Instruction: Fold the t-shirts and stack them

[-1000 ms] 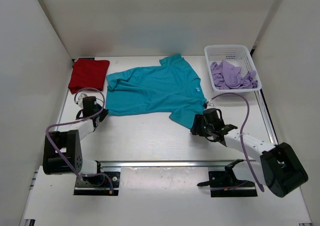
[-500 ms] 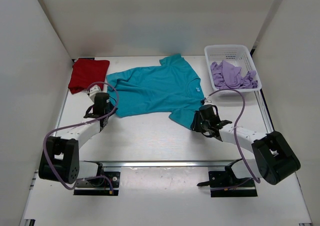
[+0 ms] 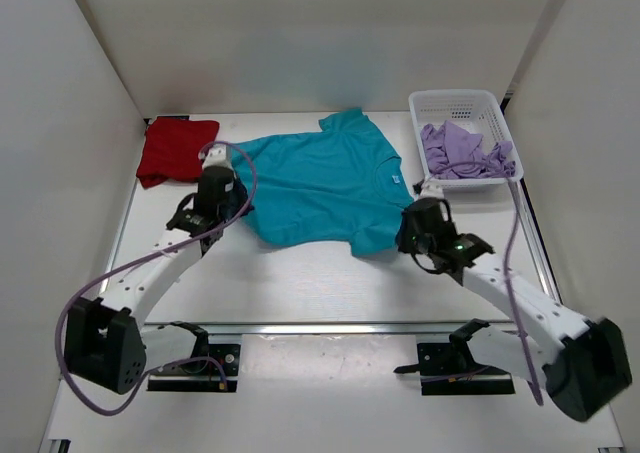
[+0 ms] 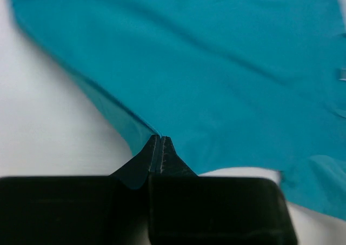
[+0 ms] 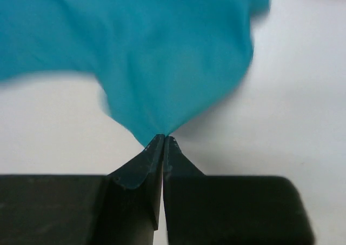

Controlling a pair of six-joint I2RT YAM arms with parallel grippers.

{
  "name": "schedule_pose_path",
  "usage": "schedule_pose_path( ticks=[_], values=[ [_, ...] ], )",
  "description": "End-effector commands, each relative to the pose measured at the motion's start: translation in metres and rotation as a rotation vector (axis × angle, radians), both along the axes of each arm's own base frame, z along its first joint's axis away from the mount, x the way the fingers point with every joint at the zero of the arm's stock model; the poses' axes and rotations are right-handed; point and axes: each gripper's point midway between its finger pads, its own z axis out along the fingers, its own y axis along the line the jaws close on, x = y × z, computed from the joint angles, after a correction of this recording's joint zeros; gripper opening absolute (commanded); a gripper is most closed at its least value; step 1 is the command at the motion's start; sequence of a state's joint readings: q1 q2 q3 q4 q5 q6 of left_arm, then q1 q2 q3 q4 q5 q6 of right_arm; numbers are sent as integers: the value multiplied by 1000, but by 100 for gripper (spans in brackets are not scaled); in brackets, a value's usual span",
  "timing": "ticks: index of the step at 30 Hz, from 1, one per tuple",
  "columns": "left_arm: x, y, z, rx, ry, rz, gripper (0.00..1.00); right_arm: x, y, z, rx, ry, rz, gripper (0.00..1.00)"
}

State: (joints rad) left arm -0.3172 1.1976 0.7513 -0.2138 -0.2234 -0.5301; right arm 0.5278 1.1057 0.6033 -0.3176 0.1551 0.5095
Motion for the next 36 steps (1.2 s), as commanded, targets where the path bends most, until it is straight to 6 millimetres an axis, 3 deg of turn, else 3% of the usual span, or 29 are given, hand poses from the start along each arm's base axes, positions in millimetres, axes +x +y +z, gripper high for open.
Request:
schedule_pose_path(
  ticks=[1, 2, 4, 5, 6, 7, 9, 10, 11, 12, 13, 15, 16, 18, 19, 20, 22, 23, 25, 26, 27, 28, 29, 30, 31, 33, 34, 35, 36],
  values=[
    [-8, -25, 77, 5, -90, -176, 0, 17, -16, 115, -9, -259, -56, 0],
    [0, -19, 107, -16, -145, -166, 0, 12, -25, 133, -31, -289, -67, 0],
    [1, -3, 172, -59, -233, -165, 0, 14, -40, 197, -94, -373, -110, 0],
    [-2, -3, 175, -66, -197, -178, 0, 14, -36, 237, -74, -435, -104, 0],
    [-1, 3, 212, -85, -267, -164, 0, 14, -39, 250, -106, -451, -113, 0],
    [-2, 7, 245, -125, -328, -173, 0, 15, -36, 287, -103, -520, -106, 0],
    [-7, 13, 286, -169, -393, -186, 0, 9, -34, 367, -74, -656, -99, 0],
    [-12, 20, 323, -178, -474, -171, 0, 18, -29, 372, -126, -644, -100, 0],
    [-15, 24, 350, -185, -515, -166, 0, 17, -26, 407, -120, -693, -109, 0],
    [-12, 27, 351, -192, -498, -161, 0, 4, -25, 451, -79, -772, -82, 0],
    [-17, 26, 372, -204, -540, -162, 0, 11, -14, 458, -115, -781, -83, 0],
    [-22, 31, 395, -225, -594, -143, 0, 0, -7, 518, -95, -941, -105, 0],
    [-24, 37, 401, -236, -614, -134, 0, -4, 8, 520, -173, -976, -38, 0],
    [-22, 46, 403, -247, -624, -106, 0, -14, 19, 549, -149, -1084, -150, 0],
    [-18, 52, 399, -239, -623, -81, 0, -22, 26, 545, -300, -1111, -91, 0],
    [-12, 52, 388, -245, -599, -73, 0, -24, 29, 560, -201, -1157, -167, 0],
    [-1, 53, 372, -259, -572, -72, 0, 0, 28, 556, -259, -1121, -134, 0],
    [6, 52, 354, -263, -535, -66, 0, 16, 53, 550, -237, -1137, -27, 0],
    [17, 51, 329, -267, -504, -62, 0, 67, 46, 513, -152, -1030, 18, 0],
    [27, 54, 312, -266, -479, -48, 0, 99, 44, 471, -155, -935, 66, 0],
    [34, 54, 289, -261, -432, -35, 0, 109, 53, 455, -109, -907, 157, 0],
    [43, 60, 280, -244, -422, -11, 0, 129, 52, 426, -68, -845, 200, 0],
    [54, 61, 255, -237, -369, 4, 0, 150, 36, 402, -60, -789, 169, 0],
    [61, 62, 236, -229, -335, 10, 0, 165, 45, 378, -39, -740, 226, 0],
    [72, 59, 219, -232, -307, 9, 0, 173, 41, 377, -21, -734, 242, 0],
    [93, 59, 194, -225, -251, 23, 0, 219, 36, 340, -56, -640, 234, 0],
    [106, 57, 182, -228, -221, 21, 0, 240, 33, 338, -76, -626, 228, 0],
    [118, 53, 168, -231, -190, 24, 0, 247, 23, 372, -63, -691, 206, 0],
    [132, 52, 169, -237, -190, 18, 0, 264, 25, 385, -22, -723, 210, 0]
  ],
)
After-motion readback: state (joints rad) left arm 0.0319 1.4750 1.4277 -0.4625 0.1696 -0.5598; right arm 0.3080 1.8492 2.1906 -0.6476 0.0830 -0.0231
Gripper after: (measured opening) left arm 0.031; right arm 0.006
